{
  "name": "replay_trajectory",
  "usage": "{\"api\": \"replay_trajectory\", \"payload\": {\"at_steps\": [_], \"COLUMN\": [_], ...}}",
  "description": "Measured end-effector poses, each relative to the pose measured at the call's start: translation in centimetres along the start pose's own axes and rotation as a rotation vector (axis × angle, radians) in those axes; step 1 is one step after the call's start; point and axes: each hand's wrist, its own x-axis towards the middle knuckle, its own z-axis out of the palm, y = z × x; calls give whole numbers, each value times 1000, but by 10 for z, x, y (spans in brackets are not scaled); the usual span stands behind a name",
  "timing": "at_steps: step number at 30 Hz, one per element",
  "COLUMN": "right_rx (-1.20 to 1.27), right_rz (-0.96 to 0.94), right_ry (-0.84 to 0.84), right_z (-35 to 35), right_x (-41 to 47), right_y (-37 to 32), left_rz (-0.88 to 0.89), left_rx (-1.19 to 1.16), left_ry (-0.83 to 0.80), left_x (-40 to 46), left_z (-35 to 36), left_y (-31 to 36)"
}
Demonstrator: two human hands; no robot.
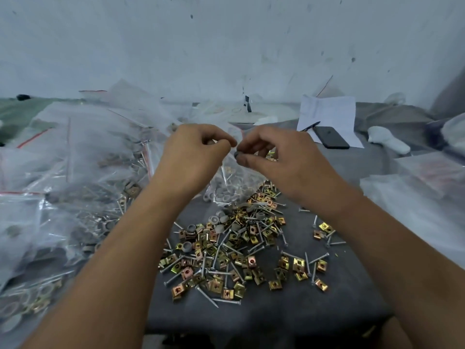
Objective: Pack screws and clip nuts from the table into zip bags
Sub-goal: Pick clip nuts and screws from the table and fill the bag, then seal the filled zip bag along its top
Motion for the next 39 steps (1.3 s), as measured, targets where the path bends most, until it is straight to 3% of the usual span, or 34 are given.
{"api": "replay_trajectory", "payload": {"at_steps": [10,20,25,31,39], "right_rx": [67,-313,-263,105,314], "right_rz": [68,3,-11,19,28], "right_ry": [17,190,84,271,407], "right_z": [2,8,2,-20,-33], "right_x": [3,7,-3,-3,3], "right_y": [17,10,0,6,18], "left_rz": [-131,-69,-131,-183,-77], "left_rx": [-21,-153,-362,-598,-454], "left_ry": [15,8,126,89,28], "left_x": [11,10,14,20,13], "left_z": [19,15,4,-6,-1], "left_y": [-2,5,2,10,11]}}
